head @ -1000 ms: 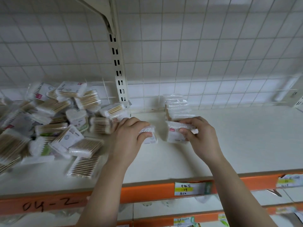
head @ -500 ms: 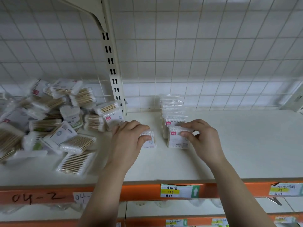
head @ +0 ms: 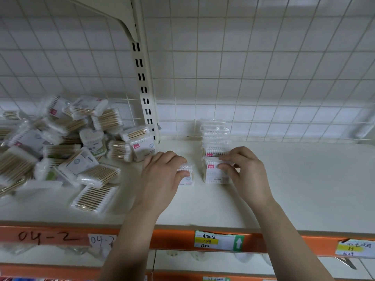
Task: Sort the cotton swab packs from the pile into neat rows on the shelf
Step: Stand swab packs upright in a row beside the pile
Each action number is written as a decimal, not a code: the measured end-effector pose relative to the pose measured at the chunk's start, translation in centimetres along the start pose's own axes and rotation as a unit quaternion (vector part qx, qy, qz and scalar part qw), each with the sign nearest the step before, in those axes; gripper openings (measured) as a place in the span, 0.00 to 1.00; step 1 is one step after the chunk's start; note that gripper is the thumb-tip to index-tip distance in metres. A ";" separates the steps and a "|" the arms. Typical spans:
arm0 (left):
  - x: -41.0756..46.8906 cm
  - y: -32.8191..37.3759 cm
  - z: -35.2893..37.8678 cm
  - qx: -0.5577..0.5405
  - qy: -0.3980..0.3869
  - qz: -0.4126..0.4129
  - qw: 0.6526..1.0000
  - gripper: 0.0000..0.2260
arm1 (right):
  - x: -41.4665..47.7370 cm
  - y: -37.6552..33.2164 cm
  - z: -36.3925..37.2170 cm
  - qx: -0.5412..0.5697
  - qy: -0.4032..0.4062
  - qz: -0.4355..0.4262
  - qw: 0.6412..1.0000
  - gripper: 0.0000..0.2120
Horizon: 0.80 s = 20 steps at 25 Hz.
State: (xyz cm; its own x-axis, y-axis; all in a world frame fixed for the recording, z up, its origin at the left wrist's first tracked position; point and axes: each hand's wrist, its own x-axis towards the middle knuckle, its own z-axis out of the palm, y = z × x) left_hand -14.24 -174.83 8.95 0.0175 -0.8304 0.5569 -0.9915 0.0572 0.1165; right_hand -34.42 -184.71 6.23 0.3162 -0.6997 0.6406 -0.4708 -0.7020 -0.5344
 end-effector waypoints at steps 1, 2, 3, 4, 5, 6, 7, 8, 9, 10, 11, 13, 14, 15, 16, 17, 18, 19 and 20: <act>0.0 0.0 -0.2 0.005 0.003 0.000 1.000 0.15 | 0.1 0.1 0.1 0.002 0.000 0.001 1.000 0.08; -0.1 0.0 -0.3 0.011 0.005 0.000 1.000 0.15 | 0.3 0.3 0.2 -0.003 0.001 0.001 1.000 0.08; -0.2 -0.1 -0.4 0.014 0.005 0.000 1.000 0.15 | 0.4 0.4 0.3 -0.009 0.001 0.000 1.000 0.08; -0.2 -0.2 -0.5 0.008 0.003 -0.001 1.000 0.15 | 0.6 0.5 0.4 -0.014 0.000 0.000 1.000 0.08; -0.2 -0.3 -0.5 -0.001 0.001 -0.002 1.000 0.15 | 0.7 0.6 0.6 -0.013 -0.002 0.003 1.000 0.08; -0.2 -0.5 -0.5 -0.009 0.000 -0.004 1.000 0.15 | 0.9 0.6 0.7 -0.011 -0.003 0.007 1.000 0.07; -0.2 -0.6 -0.5 -0.015 0.000 -0.007 1.000 0.15 | 1.1 0.6 0.8 -0.010 -0.003 0.012 1.000 0.07; -0.2 -0.8 -0.5 -0.017 0.000 -0.009 1.000 0.15 | 1.2 0.7 1.0 -0.012 -0.003 0.015 1.000 0.07; -0.2 -0.8 -0.5 -0.016 0.000 -0.010 1.000 0.15 | 1.3 0.7 1.0 -0.015 -0.004 0.017 1.000 0.07; -0.3 -0.9 -0.5 -0.016 -0.002 -0.011 1.000 0.15 | 1.3 0.7 1.1 -0.018 -0.004 0.018 1.000 0.07; -0.3 -0.9 -0.6 -0.016 -0.004 -0.012 1.000 0.15 | 1.4 0.7 1.1 -0.020 -0.005 0.019 1.000 0.07; -0.3 -0.8 -0.6 -0.024 -0.012 -0.010 1.000 0.16 | 1.5 0.6 1.1 -0.022 -0.008 0.022 0.999 0.08; -0.3 -0.8 -0.6 -0.033 -0.016 -0.009 0.999 0.16 | 1.5 0.5 1.0 -0.026 -0.009 0.024 0.999 0.08; -0.2 -0.7 -0.6 -0.041 -0.020 -0.008 0.999 0.16 | 1.6 0.5 1.0 -0.031 -0.010 0.025 0.999 0.08; -0.1 -0.5 -0.7 -0.047 -0.024 -0.006 0.999 0.17 | 1.6 0.4 0.9 -0.034 -0.012 0.028 0.999 0.09; 0.0 -0.3 -0.7 -0.050 -0.027 -0.005 0.998 0.16 | 1.5 0.3 0.7 -0.034 -0.015 0.032 0.999 0.09; 0.1 -0.1 -0.6 -0.051 -0.029 -0.004 0.998 0.15 | 1.5 0.3 0.5 -0.033 -0.016 0.036 0.999 0.09; 0.2 0.1 -0.4 -0.053 -0.030 -0.002 0.998 0.13 | 1.4 0.4 0.3 -0.033 -0.015 0.039 0.999 0.09; 0.3 0.4 -0.2 -0.060 -0.031 0.000 0.998 0.13 | 1.3 0.4 0.0 -0.035 -0.013 0.041 0.998 0.10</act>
State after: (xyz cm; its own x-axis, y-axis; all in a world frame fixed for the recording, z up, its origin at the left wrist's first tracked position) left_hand -14.58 -175.00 9.31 0.0060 -0.8632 0.5049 -0.9690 0.1197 0.2161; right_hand -34.17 -185.93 6.82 0.2956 -0.7583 0.5810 -0.5522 -0.6319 -0.5438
